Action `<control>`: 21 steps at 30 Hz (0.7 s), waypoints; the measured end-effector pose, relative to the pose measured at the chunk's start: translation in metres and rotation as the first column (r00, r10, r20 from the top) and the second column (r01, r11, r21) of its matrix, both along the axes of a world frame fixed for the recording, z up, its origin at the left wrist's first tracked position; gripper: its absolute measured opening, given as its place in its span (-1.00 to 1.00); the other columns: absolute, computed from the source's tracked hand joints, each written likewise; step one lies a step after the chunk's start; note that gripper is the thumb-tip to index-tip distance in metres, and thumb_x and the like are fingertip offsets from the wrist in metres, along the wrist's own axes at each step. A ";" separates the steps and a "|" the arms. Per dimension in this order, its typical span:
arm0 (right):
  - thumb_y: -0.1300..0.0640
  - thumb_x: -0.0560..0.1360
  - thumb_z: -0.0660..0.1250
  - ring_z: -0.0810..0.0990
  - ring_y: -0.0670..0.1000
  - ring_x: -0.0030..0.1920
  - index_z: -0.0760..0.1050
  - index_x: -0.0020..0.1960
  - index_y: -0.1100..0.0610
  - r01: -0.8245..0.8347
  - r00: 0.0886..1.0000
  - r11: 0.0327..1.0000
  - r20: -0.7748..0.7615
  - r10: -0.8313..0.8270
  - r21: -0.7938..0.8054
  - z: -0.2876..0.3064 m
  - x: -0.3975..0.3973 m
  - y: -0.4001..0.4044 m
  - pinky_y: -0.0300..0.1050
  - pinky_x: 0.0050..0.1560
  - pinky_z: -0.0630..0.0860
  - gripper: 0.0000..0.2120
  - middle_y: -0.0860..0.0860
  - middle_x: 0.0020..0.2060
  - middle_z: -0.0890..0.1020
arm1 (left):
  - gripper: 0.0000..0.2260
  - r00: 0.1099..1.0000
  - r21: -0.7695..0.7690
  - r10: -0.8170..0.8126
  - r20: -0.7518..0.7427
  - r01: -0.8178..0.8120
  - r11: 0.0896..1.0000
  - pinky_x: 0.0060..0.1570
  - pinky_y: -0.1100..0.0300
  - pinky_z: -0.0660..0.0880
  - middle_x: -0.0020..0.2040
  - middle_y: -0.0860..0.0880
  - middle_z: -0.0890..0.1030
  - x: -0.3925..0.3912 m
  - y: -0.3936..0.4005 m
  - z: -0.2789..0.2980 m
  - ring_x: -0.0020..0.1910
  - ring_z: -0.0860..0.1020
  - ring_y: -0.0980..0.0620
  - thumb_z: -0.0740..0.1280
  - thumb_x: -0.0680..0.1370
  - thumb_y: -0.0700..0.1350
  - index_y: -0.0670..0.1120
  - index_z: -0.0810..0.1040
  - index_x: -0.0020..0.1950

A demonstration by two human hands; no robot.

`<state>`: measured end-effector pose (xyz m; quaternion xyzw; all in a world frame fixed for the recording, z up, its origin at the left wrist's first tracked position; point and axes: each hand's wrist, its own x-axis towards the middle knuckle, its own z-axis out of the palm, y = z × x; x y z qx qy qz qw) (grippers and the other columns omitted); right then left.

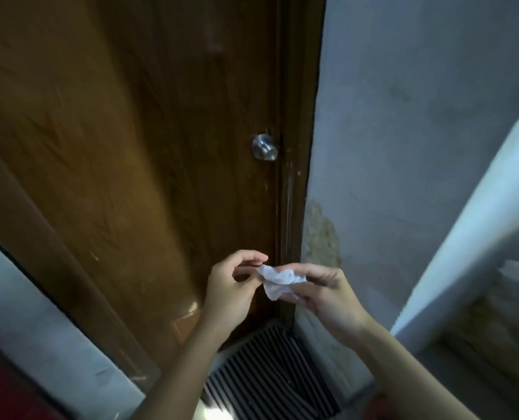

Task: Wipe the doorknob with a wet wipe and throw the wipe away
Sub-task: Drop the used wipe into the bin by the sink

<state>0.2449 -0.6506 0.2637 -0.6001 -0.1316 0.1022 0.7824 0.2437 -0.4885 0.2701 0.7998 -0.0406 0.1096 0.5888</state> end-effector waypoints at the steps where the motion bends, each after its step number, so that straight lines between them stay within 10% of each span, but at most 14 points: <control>1: 0.46 0.43 0.25 0.68 0.13 -0.08 0.60 -0.05 0.33 0.005 1.000 1.000 -0.023 -0.005 0.015 -0.004 -0.004 -0.004 -0.16 -0.09 0.61 -0.80 0.15 -0.16 0.71 | -0.74 1.000 -0.003 -0.017 -0.023 0.017 1.000 -0.23 0.47 0.47 -0.16 0.08 0.63 -0.006 -0.002 -0.003 -0.20 0.58 0.27 0.35 0.42 -0.38 0.00 0.59 -0.15; 11: 0.49 0.42 0.12 0.65 -0.01 -0.28 0.59 -0.30 0.28 0.166 0.931 0.984 -0.321 -0.176 -0.057 -0.089 -0.048 -0.124 -0.20 -0.17 0.60 -0.68 0.06 -0.39 0.68 | -0.80 0.910 -0.059 -0.230 -0.346 0.224 0.973 -0.30 0.43 0.45 -0.22 0.05 0.63 -0.044 -0.108 -0.084 -0.34 0.56 0.29 0.32 0.46 -0.36 -0.07 0.61 -0.14; 17: 0.44 0.41 0.33 0.55 -0.17 -0.50 0.57 -0.14 0.34 0.336 0.830 0.859 -0.310 -0.464 -0.385 -0.144 -0.077 -0.231 -0.35 -0.43 0.52 -0.93 -0.06 -0.57 0.61 | -0.85 0.758 -0.121 -0.323 -0.567 0.311 0.943 -0.39 0.47 0.42 -0.10 -0.04 0.59 -0.055 -0.222 -0.147 -0.21 0.52 0.15 0.31 0.49 -0.30 -0.09 0.58 -0.02; 21: 0.34 0.33 0.44 0.58 -0.01 -0.41 0.63 -0.23 0.15 0.320 0.756 0.731 -0.303 -0.581 -0.603 -0.186 -0.085 -0.301 -0.03 -0.22 0.62 -0.89 0.14 -0.38 0.64 | -0.81 0.686 -0.105 -0.331 -0.648 0.351 0.931 -0.42 0.54 0.37 -0.11 -0.06 0.56 -0.061 -0.288 -0.173 -0.25 0.50 0.20 0.29 0.49 -0.34 -0.21 0.56 0.07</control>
